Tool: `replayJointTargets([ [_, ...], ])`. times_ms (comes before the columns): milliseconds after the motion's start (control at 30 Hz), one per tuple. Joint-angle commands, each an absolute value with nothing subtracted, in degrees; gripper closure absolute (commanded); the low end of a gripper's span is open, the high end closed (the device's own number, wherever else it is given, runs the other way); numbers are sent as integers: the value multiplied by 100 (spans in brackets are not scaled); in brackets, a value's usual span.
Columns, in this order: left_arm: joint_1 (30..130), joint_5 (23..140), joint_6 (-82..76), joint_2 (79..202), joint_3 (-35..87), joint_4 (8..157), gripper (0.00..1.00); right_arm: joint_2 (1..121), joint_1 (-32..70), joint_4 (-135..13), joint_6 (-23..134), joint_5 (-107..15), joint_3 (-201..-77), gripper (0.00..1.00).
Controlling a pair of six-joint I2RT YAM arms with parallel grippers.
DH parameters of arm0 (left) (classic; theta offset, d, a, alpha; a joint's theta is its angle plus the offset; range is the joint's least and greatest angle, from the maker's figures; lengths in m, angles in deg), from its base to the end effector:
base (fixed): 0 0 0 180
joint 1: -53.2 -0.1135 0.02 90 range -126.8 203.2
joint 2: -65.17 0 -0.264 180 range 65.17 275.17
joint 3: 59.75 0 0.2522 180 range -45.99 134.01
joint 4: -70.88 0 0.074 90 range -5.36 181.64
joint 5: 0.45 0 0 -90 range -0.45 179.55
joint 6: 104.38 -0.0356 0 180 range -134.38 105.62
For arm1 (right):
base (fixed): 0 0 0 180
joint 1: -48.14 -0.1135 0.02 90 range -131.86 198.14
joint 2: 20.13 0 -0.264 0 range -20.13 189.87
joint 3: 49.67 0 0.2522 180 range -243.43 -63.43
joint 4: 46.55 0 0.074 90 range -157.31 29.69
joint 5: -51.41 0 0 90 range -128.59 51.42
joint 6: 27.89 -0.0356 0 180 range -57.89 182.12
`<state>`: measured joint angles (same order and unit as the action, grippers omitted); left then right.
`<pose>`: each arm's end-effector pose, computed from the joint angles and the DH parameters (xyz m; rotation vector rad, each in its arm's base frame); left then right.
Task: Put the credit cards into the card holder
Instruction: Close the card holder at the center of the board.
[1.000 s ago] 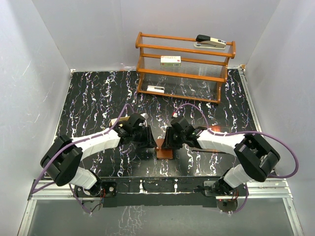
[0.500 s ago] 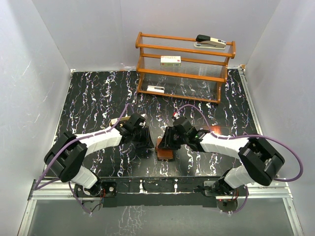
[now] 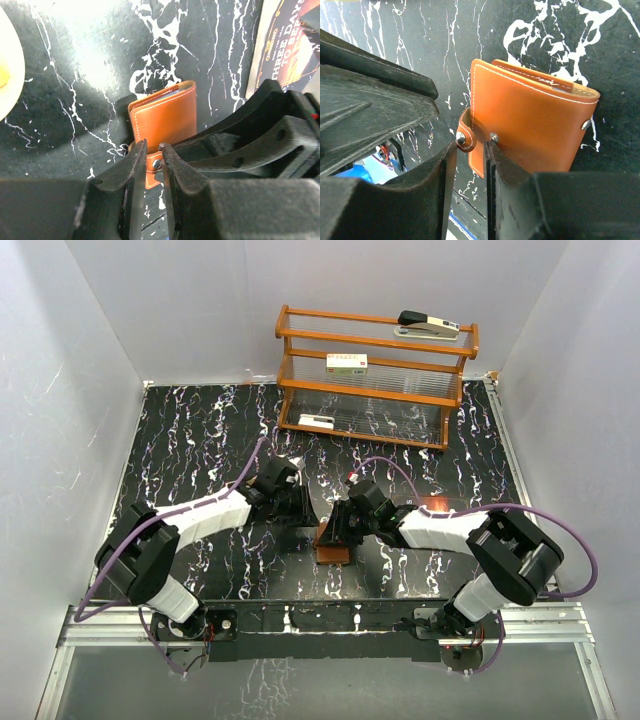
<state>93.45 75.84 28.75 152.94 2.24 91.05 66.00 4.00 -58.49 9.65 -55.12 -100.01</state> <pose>0.2329 -0.2082 0.1896 0.0603 2.5690 -0.9210 0.1935 0.2019 0.1494 0.0442 2.6748 1.0290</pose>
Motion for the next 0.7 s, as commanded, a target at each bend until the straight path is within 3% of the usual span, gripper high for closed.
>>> replayJointTargets([
  [0, 9309, 7588, 2624, 15432, 573, 9149, 81, 6690, 376, -5488, 967, -5559, -9940, 76],
  [333, 9304, 7374, 2326, 16018, 720, 8986, 80, 6626, 377, -5468, 990, -5487, -9945, 86],
  [567, 9301, 7366, 2293, 16198, 634, 9000, 80, 6477, 376, -5556, 1059, -5387, -9977, 100],
  [667, 9301, 7420, 2302, 16224, 608, 9034, 80, 6385, 376, -5555, 1071, -5371, -9973, 100],
])
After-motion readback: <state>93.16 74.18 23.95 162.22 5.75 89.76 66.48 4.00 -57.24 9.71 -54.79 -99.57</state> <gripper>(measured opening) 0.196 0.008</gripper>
